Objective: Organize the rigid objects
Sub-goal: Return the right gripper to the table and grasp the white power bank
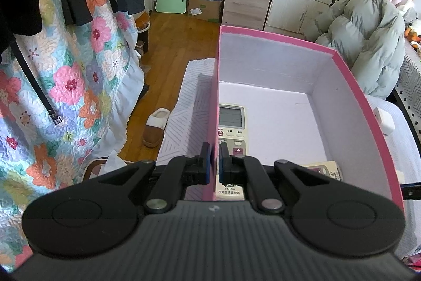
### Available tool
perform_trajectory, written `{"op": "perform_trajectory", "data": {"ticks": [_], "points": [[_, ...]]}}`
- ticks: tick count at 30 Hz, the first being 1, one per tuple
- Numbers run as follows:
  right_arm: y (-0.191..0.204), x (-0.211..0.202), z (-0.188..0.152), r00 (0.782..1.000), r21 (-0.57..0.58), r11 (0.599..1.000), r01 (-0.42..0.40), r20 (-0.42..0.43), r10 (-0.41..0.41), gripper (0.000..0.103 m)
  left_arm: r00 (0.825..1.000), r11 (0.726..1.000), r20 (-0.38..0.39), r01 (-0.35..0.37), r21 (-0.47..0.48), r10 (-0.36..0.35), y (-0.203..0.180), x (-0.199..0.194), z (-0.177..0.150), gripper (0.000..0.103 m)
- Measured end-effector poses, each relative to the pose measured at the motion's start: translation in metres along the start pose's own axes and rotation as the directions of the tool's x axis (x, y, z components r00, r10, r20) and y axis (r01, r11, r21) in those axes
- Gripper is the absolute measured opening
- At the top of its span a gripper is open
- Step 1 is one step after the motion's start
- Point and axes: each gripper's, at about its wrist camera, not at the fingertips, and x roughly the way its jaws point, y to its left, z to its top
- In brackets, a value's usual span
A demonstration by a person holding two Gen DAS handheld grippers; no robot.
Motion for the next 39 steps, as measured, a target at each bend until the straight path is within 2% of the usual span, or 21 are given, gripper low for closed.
{"op": "perform_trajectory", "data": {"ticks": [2,6,8,10,12,15,18,21,24,26,28,30,32,35,39], "points": [[0.001,0.010,0.001,1.000,-0.022,1.000,-0.012,-0.016,0.012,0.065,1.000,1.000,-0.003,-0.004,0.002,0.004,-0.001,0.000,0.001,0.005],[0.006,0.028,0.010,1.000,-0.071,0.997,0.015,-0.006,-0.016,0.068,1.000,1.000,-0.002,-0.004,0.000,0.004,-0.001,0.000,0.001,0.005],[0.004,0.034,0.016,1.000,-0.081,0.996,-0.030,-0.003,0.030,0.070,1.000,1.000,-0.004,-0.006,-0.002,0.006,-0.001,0.000,0.002,0.005],[-0.001,0.040,0.022,0.998,-0.074,0.995,-0.067,0.014,0.068,0.063,1.000,1.000,-0.008,-0.006,-0.008,0.006,-0.001,0.000,0.003,0.005],[-0.004,0.042,0.025,0.999,-0.084,0.995,-0.045,0.020,0.047,0.033,1.000,1.000,-0.008,-0.007,-0.006,0.007,-0.001,0.000,0.002,0.005],[-0.007,0.036,0.027,0.996,-0.072,0.994,-0.084,0.035,0.087,0.027,1.000,1.000,-0.008,-0.008,-0.006,0.008,0.000,0.000,0.003,0.005],[0.001,0.021,0.028,0.994,-0.114,0.991,-0.074,0.072,0.082,0.024,1.000,1.000,-0.008,-0.009,-0.005,0.009,0.000,0.000,0.002,0.005],[0.014,0.003,0.030,0.992,-0.175,0.984,-0.022,0.120,0.044,0.021,1.000,1.000,-0.006,-0.012,0.001,0.012,0.000,-0.001,0.001,0.005],[0.034,-0.013,0.032,0.977,-0.270,0.956,0.114,0.204,-0.059,0.021,1.000,1.000,-0.003,-0.016,0.004,0.016,0.000,-0.003,0.000,0.005],[0.046,-0.018,0.034,0.967,-0.328,0.929,0.174,0.237,-0.097,0.020,1.000,1.000,-0.004,-0.015,0.002,0.015,0.000,-0.003,0.000,0.005],[0.058,-0.018,0.035,0.948,-0.396,0.879,0.265,0.275,-0.162,0.020,1.000,1.000,-0.004,-0.015,0.002,0.015,0.000,-0.003,-0.001,0.005],[0.068,-0.012,0.036,0.934,-0.450,0.833,0.321,0.294,-0.201,0.020,1.000,1.000,-0.004,-0.016,0.002,0.016,0.000,-0.003,-0.001,0.005],[0.073,-0.005,0.037,0.935,-0.475,0.814,0.333,0.279,-0.220,0.020,1.000,1.000,-0.004,-0.016,0.004,0.016,0.000,-0.003,0.000,0.005],[0.073,0.008,0.039,0.932,-0.469,0.810,0.352,0.260,-0.254,0.020,1.000,1.000,-0.004,-0.014,0.003,0.014,0.000,-0.002,-0.001,0.005],[0.063,0.020,0.044,0.946,-0.425,0.850,0.312,0.217,-0.239,0.018,1.000,1.000,-0.004,-0.014,0.004,0.014,-0.003,-0.002,-0.001,0.005]]}}
